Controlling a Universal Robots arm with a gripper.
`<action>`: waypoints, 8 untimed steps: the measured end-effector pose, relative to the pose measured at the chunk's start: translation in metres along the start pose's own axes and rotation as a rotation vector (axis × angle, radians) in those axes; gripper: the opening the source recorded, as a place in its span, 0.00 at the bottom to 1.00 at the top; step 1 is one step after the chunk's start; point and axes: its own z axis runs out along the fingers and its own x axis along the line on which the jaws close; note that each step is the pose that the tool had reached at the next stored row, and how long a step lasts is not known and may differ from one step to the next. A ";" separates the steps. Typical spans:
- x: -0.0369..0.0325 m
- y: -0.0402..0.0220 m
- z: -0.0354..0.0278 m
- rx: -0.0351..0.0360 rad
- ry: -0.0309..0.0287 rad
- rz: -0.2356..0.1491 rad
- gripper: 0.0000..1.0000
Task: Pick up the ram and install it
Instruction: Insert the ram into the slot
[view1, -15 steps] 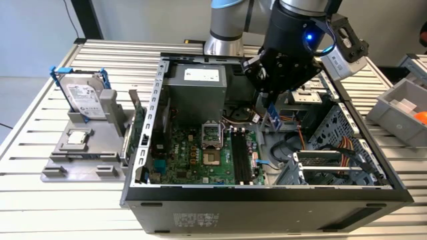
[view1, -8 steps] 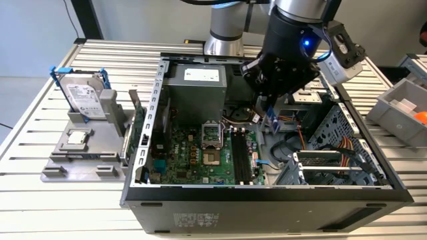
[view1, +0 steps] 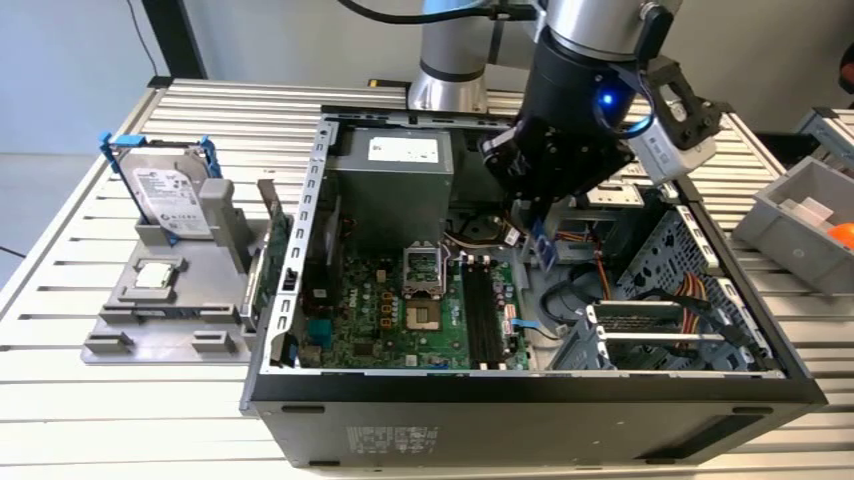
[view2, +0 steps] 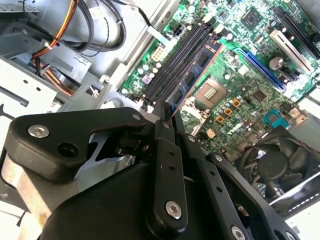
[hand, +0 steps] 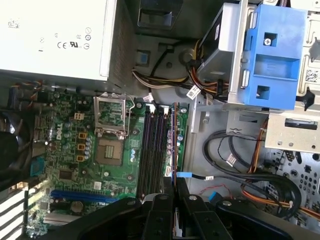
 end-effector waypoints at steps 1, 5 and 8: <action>0.0000 0.0000 0.0011 0.0002 0.0000 0.001 0.00; 0.0000 -0.0001 0.0070 0.0007 0.0000 0.006 0.00; 0.0000 0.0000 0.0108 0.0040 0.0002 0.008 0.00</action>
